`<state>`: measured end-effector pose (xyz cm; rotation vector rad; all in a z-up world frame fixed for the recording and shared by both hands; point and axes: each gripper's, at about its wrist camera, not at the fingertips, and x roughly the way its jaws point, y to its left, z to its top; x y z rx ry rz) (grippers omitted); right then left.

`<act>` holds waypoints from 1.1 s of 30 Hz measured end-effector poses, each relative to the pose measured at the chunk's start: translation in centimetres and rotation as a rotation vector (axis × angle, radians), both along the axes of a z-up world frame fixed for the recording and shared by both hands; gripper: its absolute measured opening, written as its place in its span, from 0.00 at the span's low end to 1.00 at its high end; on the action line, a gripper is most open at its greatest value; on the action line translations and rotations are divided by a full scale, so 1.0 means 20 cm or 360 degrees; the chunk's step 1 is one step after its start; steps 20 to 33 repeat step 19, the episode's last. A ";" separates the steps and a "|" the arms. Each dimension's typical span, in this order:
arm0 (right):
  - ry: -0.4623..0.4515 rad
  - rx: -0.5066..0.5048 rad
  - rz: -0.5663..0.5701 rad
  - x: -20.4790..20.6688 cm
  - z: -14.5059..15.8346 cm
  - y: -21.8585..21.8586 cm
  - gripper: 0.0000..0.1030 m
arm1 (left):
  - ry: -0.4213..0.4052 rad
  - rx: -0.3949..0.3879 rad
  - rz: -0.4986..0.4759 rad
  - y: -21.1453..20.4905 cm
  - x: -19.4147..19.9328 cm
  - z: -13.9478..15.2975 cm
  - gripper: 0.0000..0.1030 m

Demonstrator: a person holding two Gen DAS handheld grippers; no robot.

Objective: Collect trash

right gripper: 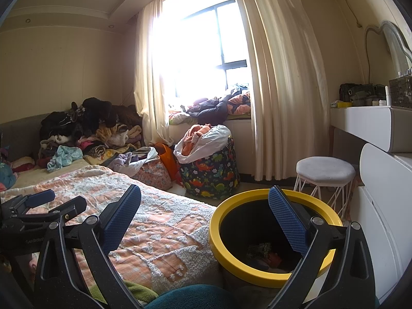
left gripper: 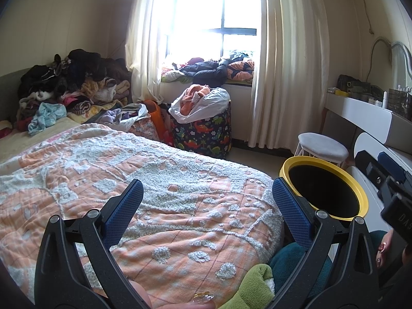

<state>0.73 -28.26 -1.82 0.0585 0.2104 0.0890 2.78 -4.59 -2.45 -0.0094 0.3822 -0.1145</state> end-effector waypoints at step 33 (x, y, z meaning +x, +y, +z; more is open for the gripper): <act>0.1252 -0.0558 0.1422 0.53 -0.32 1.89 0.94 | 0.0783 -0.0215 0.1420 1.59 0.05 -0.37 0.89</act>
